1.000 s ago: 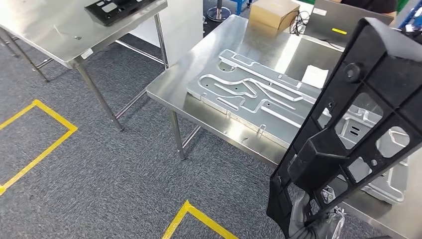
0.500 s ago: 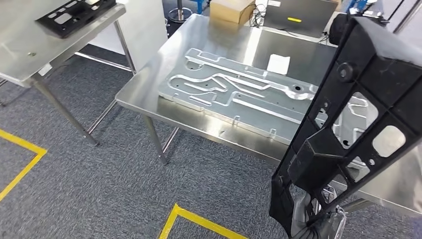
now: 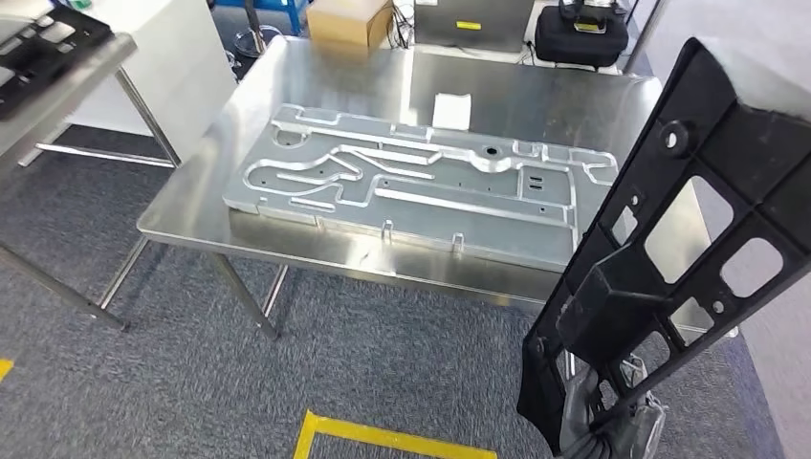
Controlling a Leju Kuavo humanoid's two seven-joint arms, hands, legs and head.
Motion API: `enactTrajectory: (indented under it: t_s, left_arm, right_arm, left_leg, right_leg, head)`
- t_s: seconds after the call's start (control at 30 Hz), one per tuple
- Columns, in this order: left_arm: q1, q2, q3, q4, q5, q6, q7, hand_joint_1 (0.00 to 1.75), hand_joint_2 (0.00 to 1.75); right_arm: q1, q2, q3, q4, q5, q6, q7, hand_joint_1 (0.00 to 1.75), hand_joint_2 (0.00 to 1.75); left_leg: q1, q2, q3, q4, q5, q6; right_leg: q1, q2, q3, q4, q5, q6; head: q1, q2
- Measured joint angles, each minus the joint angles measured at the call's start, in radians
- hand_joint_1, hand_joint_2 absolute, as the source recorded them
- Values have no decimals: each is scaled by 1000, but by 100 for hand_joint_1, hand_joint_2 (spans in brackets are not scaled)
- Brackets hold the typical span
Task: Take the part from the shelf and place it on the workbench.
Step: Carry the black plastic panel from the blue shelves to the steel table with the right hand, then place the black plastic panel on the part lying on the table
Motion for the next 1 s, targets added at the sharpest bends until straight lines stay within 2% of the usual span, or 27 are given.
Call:
enactTrajectory:
  t_s: [0.07, 0.1, 0.13, 0.2, 0.23, 0.27, 0.3, 0.33, 0.4, 0.43, 0.47, 0.5, 0.6, 0.7, 1.0]
  left_arm:
    - [-4, -3, 0, 0, 0, 0, 1, 0, 175]
    - [-5, -4, 0, 0, 0, 0, 2, 0, 175]
    - [-4, -5, 0, 0, 0, 0, 4, 0, 175]
    - [-1, -5, 0, 0, 4, 0, 9, 0, 175]
    - [1, -5, 0, 0, 8, -2, 11, 0, 175]
    - [1, -5, 1, 0, 14, -4, 11, 0, 175]
    - [2, -4, 2, 0, 21, -7, 9, 0, 175]
    - [2, -3, 4, 0, 28, -10, 7, 0, 175]
    - [1, -2, 7, 0, 41, -16, 0, 0, 175]
    - [1, -2, 9, 0, 50, -18, -6, 0, 175]
    - [1, -2, 14, 0, 60, -21, -12, 0, 175]
    - [2, 0, 21, 0, 74, -25, -21, 0, 175]
    - [3, 6, 52, 0, 115, -41, -46, 0, 175]
    - [2, 9, 80, 0, 136, -59, -51, 0, 175]
    - [-2, 14, 126, 0, 148, -118, -11, 0, 175]
  right_arm:
    - [1, -1, 1, 1, 0, 0, 1, 175, 175]
    - [2, -1, 1, 1, 0, 0, 2, 175, 175]
    - [1, -2, 1, 1, 0, -1, 1, 175, 175]
    - [-2, -3, 2, 4, 0, -2, 2, 175, 175]
    - [-3, -3, 3, 6, 0, -2, 2, 175, 175]
    - [-2, -4, 5, 8, 0, -4, 3, 175, 175]
    - [-1, -4, 7, 11, 1, -6, 4, 175, 175]
    - [0, -4, 10, 14, 2, -10, 4, 175, 175]
    - [1, -4, 14, 17, 3, -16, 4, 175, 175]
    - [1, -4, 16, 18, 4, -18, 4, 175, 175]
    - [1, -5, 18, 18, 4, -21, 4, 175, 175]
    - [1, -5, 19, 19, 4, -24, 5, 175, 175]
    - [4, -5, 22, 24, 5, -33, 7, 175, 175]
    - [5, -6, 23, 29, 8, -34, 10, 175, 175]
    - [-8, -6, 28, 53, 24, -18, 22, 175, 175]
  left_leg:
    - [-2, 22, 3, -7, 5, 12]
    - [-2, 35, 6, -11, 9, 20]
    - [0, 48, 8, -16, 12, 27]
    - [0, 73, 7, -20, 15, 34]
    - [-2, 84, 5, -20, 15, 34]
    - [-3, 93, 4, -20, 15, 34]
    - [-3, 101, 3, -20, 14, 34]
    - [-4, 107, 4, -20, 14, 33]
    - [-5, 113, 7, -20, 12, 30]
    - [-7, 115, 9, -20, 11, 27]
    - [-9, 115, 9, -19, 9, 24]
    - [-12, 115, 9, -18, 7, 25]
    - [-15, 115, 11, -19, 4, 25]
    - [-14, 115, 15, -25, 6, 19]
    - [-11, 115, 19, -30, 7, 7]
  right_leg:
    - [-5, 15, -7, 0, 4, 14]
    - [-4, -2, -12, 8, -1, 19]
    - [-3, -30, -25, 33, -17, 23]
    - [-1, -97, -74, 135, -78, 31]
    - [-3, -111, -106, 200, -108, 34]
    - [-4, -117, -129, 248, -126, 37]
    - [-5, -120, -135, 265, -124, 38]
    - [-6, -121, -121, 243, -104, 37]
    - [-4, -127, -45, 110, -43, 28]
    - [-1, -131, -11, 48, -24, 22]
    - [2, -134, 12, 5, -14, 17]
    - [3, -136, 20, -14, -13, 15]
    - [3, -133, 23, -16, -12, 16]
    - [5, -132, 23, -14, -15, 10]
    - [7, -132, 25, -12, -18, 3]
  head:
    - [-1, 0]
    - [1, 0]
    - [4, 0]
    - [12, 0]
    - [13, 0]
    - [13, 0]
    - [13, 0]
    - [13, 0]
    - [13, 0]
    - [12, 0]
    - [12, 0]
    - [12, 0]
    - [10, 0]
    - [10, 0]
    - [10, 0]
